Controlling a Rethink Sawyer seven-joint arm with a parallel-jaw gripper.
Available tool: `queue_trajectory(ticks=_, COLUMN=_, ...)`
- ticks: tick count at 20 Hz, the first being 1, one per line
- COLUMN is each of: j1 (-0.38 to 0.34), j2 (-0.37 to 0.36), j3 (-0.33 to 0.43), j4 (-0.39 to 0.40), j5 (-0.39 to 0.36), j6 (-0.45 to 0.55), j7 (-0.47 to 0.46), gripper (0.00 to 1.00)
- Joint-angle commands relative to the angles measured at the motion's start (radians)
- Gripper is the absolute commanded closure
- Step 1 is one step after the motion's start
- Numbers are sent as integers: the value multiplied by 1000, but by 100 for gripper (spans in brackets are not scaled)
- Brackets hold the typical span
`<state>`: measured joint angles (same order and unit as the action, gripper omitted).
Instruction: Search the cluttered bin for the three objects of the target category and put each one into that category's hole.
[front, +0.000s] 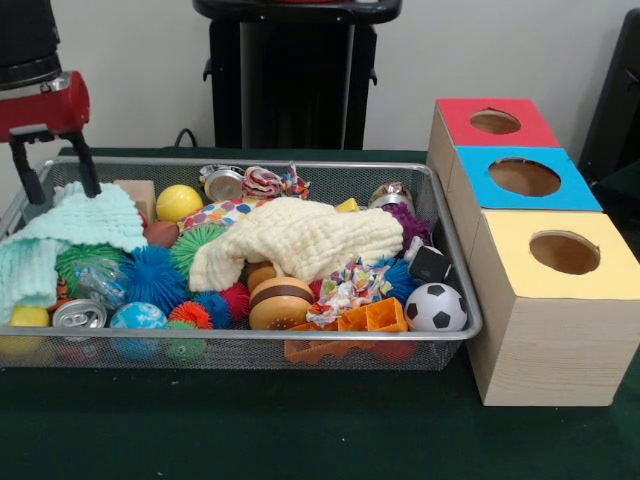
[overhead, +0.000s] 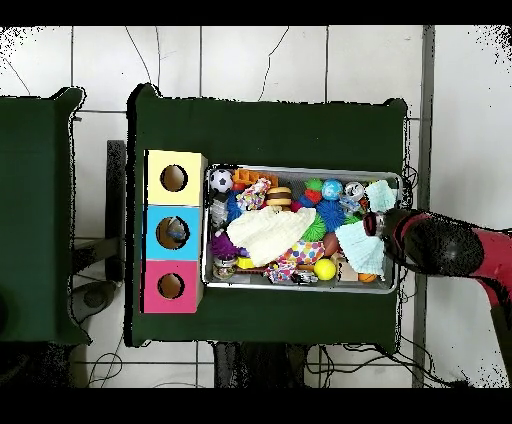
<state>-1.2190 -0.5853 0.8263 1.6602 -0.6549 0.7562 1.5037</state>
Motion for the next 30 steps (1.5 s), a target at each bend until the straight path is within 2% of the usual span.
queue_trajectory(ticks=1, j1=35, j2=-2, j3=-67, j4=74, j5=-28, j6=-73, j7=24, gripper=0)
queue_trajectory(ticks=13, j1=75, j2=70, j3=-125, j4=34, j5=-60, j6=-159, j7=36, gripper=0)
queue_trajectory(ticks=23, j1=79, j2=157, j3=-155, j4=-27, j5=-65, j6=-213, j7=-16, gripper=0)
queue_trajectory(ticks=30, j1=97, j2=198, j3=-181, j4=-48, j5=-78, j6=-267, j7=2, gripper=0)
